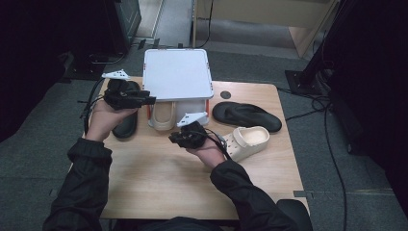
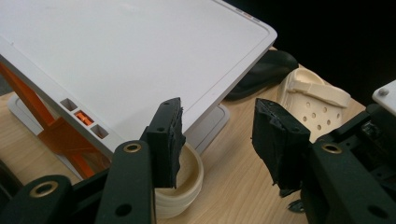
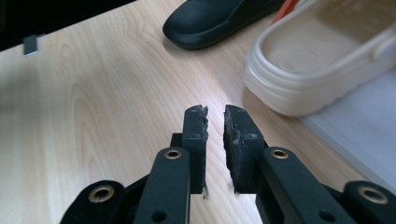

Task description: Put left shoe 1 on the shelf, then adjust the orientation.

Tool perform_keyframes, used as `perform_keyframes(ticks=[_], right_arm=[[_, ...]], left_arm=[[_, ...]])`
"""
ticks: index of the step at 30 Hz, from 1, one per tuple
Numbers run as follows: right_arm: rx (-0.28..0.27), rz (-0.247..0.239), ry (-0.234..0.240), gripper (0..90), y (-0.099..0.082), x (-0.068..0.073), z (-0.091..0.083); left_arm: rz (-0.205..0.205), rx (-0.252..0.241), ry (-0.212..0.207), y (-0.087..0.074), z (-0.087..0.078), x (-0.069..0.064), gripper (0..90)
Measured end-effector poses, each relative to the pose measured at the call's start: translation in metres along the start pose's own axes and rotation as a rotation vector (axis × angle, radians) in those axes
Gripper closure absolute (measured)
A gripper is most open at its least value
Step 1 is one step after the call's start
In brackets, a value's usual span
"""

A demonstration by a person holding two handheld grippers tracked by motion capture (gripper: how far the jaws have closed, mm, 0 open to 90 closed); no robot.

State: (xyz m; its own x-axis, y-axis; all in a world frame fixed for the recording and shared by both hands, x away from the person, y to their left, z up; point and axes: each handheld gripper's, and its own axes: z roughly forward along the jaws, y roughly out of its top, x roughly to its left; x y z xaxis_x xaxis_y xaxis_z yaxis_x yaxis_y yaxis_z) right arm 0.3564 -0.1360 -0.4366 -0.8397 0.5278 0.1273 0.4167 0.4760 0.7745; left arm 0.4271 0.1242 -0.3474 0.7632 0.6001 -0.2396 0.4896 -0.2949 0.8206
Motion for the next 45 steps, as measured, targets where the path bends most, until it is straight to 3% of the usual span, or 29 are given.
perform_keyframes(ticks=[7,11,13,15,20,26,32,38,41,45], right_arm=[[-0.027,0.029,0.021,75.4,-0.01,-0.008,-0.028],[-0.046,0.037,0.011,75.9,-0.015,-0.014,-0.042],[-0.048,0.064,0.018,76.0,-0.02,-0.017,-0.05],[-0.046,0.056,0.018,76.9,-0.024,-0.021,-0.055],[-0.035,0.082,0.027,71.1,-0.031,-0.031,-0.073],[-0.059,0.06,-0.021,63.2,-0.046,-0.043,-0.096],[-0.053,0.069,-0.056,62.9,-0.058,-0.052,-0.109],[-0.055,0.076,-0.067,62.3,-0.065,-0.058,-0.118],[-0.061,0.081,-0.092,55.8,-0.07,-0.06,-0.124],[-0.063,0.092,-0.117,55.8,-0.078,-0.065,-0.134]], left_arm=[[0.036,0.03,0.009,-0.001,0.003,-0.017,51.7],[0.05,0.047,0.007,-0.002,0.008,-0.025,51.2],[0.038,0.028,0.003,-0.004,0.009,-0.028,51.2],[0.007,0.001,-0.005,-0.008,0.011,-0.03,51.9],[0.022,0.048,0.017,-0.022,0.02,-0.037,51.7],[0.021,0.077,0.025,-0.042,0.026,-0.046,51.3],[0.039,0.072,0.028,-0.054,0.028,-0.053,50.9],[0.05,0.066,0.031,-0.058,0.031,-0.057,51.1],[0.05,0.078,0.029,-0.059,0.035,-0.058,51.0],[0.057,0.081,0.014,-0.059,0.04,-0.061,51.0]])
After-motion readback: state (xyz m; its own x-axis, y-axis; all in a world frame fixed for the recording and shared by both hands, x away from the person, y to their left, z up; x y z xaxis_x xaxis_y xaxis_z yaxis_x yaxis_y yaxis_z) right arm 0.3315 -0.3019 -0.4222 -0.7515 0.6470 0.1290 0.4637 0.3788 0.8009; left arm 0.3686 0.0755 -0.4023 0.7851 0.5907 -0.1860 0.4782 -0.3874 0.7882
